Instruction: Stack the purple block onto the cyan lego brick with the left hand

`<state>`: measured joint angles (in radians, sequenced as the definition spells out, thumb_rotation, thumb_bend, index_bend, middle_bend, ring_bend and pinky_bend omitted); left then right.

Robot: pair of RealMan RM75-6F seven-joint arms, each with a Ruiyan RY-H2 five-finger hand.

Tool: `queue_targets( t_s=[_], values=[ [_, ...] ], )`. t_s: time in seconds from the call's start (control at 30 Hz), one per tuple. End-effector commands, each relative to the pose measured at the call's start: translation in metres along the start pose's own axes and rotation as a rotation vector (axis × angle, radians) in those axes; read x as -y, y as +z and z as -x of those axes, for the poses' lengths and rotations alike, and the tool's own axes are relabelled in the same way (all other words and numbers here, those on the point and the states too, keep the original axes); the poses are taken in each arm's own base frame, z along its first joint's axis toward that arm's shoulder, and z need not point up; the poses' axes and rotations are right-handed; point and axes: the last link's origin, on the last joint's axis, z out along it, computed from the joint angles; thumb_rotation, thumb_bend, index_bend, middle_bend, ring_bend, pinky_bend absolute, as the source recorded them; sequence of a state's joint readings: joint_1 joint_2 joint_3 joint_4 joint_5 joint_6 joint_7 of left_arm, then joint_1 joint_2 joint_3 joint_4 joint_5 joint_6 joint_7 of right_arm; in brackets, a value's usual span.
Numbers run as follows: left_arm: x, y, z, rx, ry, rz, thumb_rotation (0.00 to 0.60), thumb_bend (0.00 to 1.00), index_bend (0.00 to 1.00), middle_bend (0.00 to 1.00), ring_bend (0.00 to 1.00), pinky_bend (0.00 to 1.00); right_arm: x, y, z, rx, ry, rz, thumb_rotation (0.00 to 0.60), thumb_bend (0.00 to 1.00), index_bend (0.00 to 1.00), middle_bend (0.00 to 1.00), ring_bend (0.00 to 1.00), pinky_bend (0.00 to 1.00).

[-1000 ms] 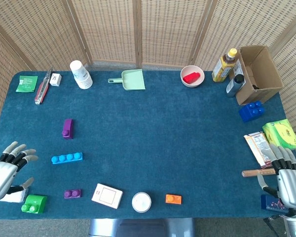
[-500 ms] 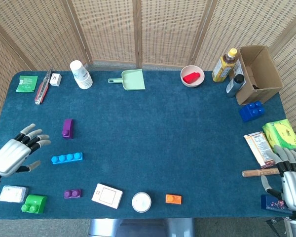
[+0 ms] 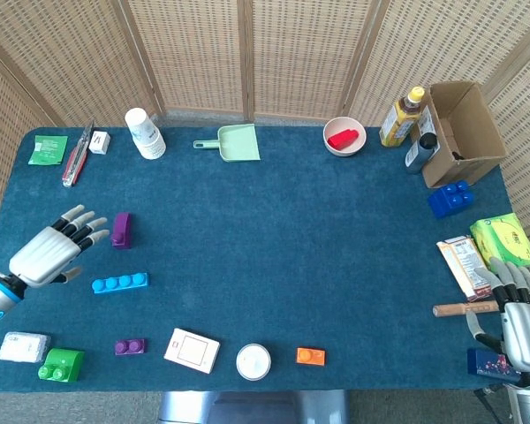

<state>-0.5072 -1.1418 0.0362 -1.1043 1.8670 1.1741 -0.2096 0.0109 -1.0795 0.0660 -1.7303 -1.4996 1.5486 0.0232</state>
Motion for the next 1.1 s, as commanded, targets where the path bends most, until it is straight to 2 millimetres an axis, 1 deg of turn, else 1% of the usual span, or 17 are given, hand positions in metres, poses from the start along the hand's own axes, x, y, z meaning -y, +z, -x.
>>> queue_targets(
  t_s=[0.03,0.33,0.53,0.83,0.9,0.97,1.1],
  values=[
    [0.001,0.014,0.004,0.009,0.033,0.014,0.600,0.33,0.14,0.10,0.03,0.00,0.000,0.001,0.000,-0.001,-0.005,0.008,0.587,0.37,0.18,0.09,0.00,0.03],
    [0.008,0.045,0.015,0.045,0.086,0.021,0.600,0.33,0.14,0.08,0.02,0.00,-0.005,0.002,-0.003,-0.010,-0.023,0.046,0.591,0.37,0.18,0.09,0.00,0.03],
    [0.010,0.073,0.024,0.088,0.121,0.024,0.599,0.33,0.14,0.08,0.01,0.00,-0.010,0.000,-0.002,-0.005,-0.034,0.082,0.590,0.37,0.18,0.09,0.00,0.03],
    [0.012,0.091,0.034,0.115,0.125,0.011,0.600,0.33,0.12,0.07,0.00,0.00,-0.014,-0.001,-0.006,-0.019,-0.042,0.104,0.590,0.37,0.18,0.09,0.00,0.03],
    [0.010,0.095,0.037,0.127,0.110,0.004,0.600,0.33,0.12,0.07,0.00,0.00,-0.015,-0.002,-0.005,-0.015,-0.042,0.108,0.591,0.37,0.18,0.09,0.00,0.03],
    [0.005,0.106,0.040,0.134,0.126,0.010,0.600,0.33,0.12,0.07,0.00,0.00,-0.018,-0.005,-0.007,-0.022,-0.037,0.123,0.592,0.37,0.18,0.09,0.00,0.03],
    [0.005,0.113,0.041,0.135,0.154,0.012,0.600,0.33,0.12,0.07,0.00,0.00,-0.020,-0.007,-0.011,-0.034,-0.035,0.130,0.591,0.37,0.18,0.09,0.00,0.03]
  ],
)
